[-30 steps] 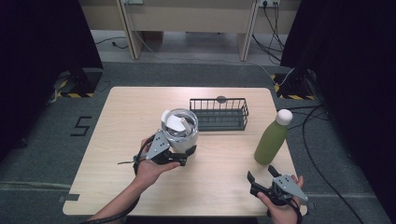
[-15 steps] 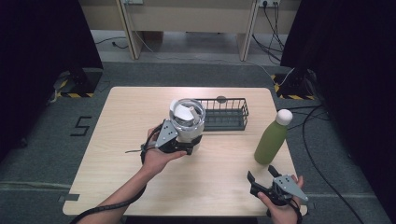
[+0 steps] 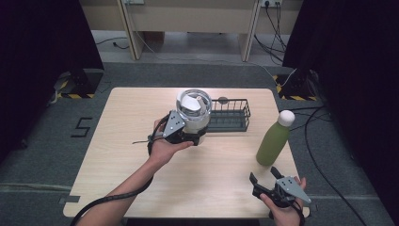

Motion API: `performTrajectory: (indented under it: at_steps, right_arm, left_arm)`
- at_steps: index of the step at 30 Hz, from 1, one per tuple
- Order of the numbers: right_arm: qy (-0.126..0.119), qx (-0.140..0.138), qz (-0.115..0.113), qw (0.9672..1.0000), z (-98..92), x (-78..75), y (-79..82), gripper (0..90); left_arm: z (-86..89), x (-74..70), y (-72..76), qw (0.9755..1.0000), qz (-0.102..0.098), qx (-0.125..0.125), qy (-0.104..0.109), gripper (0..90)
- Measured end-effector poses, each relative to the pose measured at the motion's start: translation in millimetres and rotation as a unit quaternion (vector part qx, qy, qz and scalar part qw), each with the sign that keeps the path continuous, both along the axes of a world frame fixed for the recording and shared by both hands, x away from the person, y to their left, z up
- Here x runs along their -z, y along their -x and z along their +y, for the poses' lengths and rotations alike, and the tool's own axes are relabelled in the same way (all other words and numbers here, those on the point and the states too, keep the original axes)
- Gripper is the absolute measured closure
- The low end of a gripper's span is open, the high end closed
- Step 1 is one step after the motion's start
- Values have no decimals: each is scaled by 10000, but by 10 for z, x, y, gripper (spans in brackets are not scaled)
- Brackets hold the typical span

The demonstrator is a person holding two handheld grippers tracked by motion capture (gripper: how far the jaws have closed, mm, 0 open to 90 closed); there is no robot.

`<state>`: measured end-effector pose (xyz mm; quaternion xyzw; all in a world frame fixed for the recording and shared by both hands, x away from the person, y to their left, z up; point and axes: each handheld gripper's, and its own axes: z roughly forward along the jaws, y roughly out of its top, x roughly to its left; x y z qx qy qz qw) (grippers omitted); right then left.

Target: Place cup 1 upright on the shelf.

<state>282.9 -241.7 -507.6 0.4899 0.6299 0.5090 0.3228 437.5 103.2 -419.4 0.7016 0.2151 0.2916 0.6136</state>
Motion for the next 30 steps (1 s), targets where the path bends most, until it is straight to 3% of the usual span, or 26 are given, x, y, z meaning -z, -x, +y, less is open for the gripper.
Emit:
performTrajectory:
  at_steps: [13,19,30]
  right_arm:
    - [-14,10,1,10000,-26,12,4,149]
    - [-41,33,5,10000,-46,10,1,149]
    - [-13,8,18,10000,-35,20,-2,148]
  left_arm:
    - [-205,-108,-189,10000,-31,23,-6,97]
    - [-231,-141,-267,10000,4,-28,89,97]
    - [-294,-268,-341,9999,-119,-41,116,97]
